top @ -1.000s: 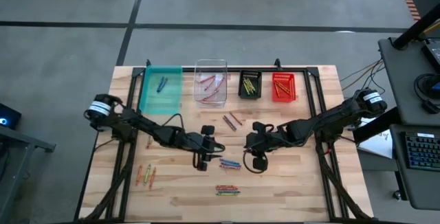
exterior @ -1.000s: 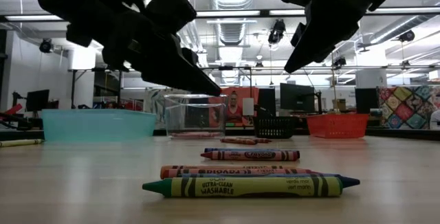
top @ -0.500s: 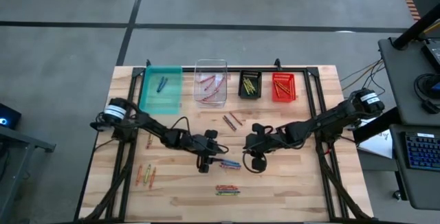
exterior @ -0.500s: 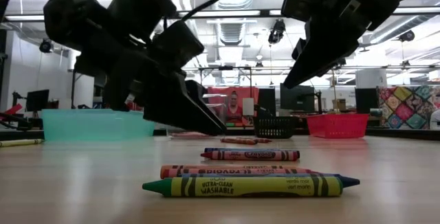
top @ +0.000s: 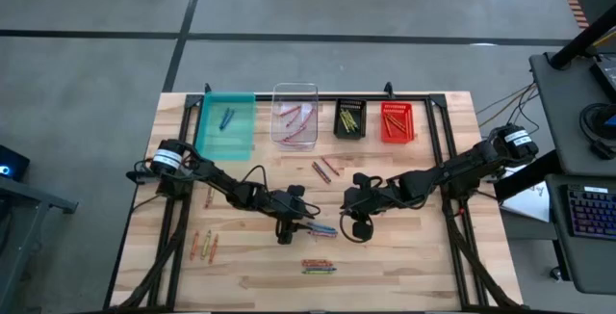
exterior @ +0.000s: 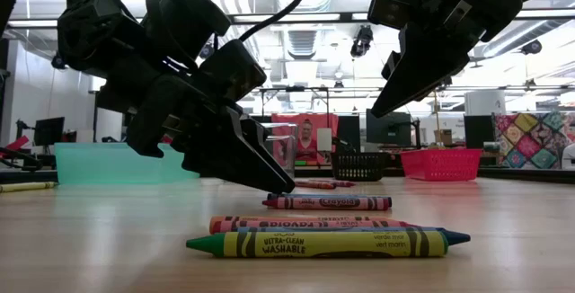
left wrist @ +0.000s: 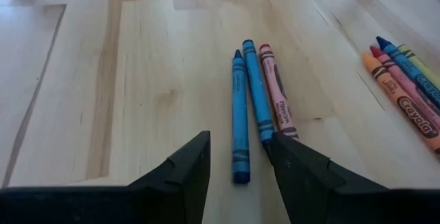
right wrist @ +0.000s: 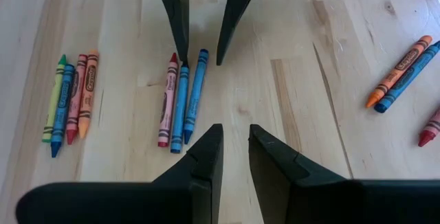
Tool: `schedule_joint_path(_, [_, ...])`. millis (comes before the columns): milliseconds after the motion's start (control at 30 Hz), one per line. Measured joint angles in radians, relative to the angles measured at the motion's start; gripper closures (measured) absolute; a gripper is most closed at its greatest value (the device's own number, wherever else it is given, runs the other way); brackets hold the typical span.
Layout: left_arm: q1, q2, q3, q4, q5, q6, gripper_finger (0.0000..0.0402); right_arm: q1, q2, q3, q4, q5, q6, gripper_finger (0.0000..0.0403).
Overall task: Sort crayons
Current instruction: Put the blue crayon into the green transparent bin
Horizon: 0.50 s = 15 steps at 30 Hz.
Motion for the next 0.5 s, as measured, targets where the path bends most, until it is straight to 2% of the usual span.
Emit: schedule_joint_path(500, [0.009,0.0,-0.013,-0.005,-0.004,0.001,0.0265,0.0,0.0,-0.002,0.0,0.0,0.0,0.0344])
